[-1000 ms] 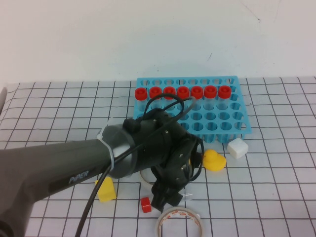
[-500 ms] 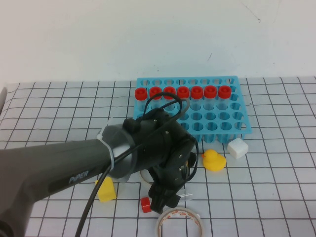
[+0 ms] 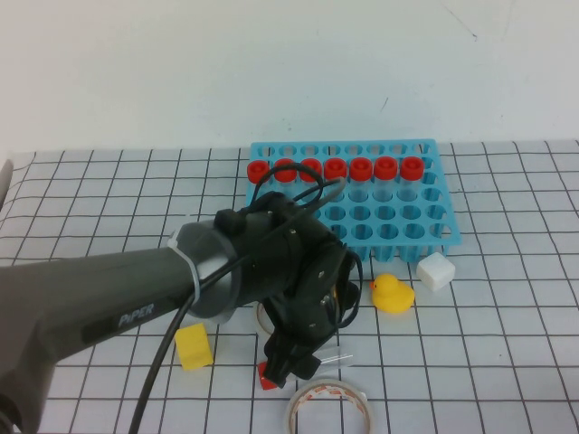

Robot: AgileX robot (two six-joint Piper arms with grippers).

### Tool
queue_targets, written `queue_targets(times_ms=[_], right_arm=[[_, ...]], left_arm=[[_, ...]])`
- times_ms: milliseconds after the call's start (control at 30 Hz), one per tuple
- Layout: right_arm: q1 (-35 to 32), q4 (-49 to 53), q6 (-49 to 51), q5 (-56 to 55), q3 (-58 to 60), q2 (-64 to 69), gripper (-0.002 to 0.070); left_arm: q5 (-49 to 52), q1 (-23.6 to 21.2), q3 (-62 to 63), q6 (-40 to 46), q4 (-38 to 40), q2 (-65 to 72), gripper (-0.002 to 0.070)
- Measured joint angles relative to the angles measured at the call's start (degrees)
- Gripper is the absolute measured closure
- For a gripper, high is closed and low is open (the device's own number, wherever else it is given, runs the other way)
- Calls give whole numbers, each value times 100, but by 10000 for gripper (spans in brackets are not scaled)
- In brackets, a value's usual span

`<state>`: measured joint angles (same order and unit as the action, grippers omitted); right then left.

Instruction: Place the test tubes

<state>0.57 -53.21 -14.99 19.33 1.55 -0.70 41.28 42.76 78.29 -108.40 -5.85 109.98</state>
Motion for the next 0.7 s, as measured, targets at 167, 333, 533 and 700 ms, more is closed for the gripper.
queue_targets(times_ms=[167, 333, 533, 700], right_arm=[[0, 0, 0, -1, 0, 0, 678], [0, 0, -10, -1, 0, 0, 678], [0, 0, -10, -22, 0, 0, 678], [0, 0, -22, -22, 0, 0, 678]], left_arm=[[12, 0, 0, 313, 31, 0, 160], [11, 0, 0, 496, 345, 58, 160], [60, 0, 0, 602, 434, 112, 159], [86, 0, 0, 673, 443, 112, 159]])
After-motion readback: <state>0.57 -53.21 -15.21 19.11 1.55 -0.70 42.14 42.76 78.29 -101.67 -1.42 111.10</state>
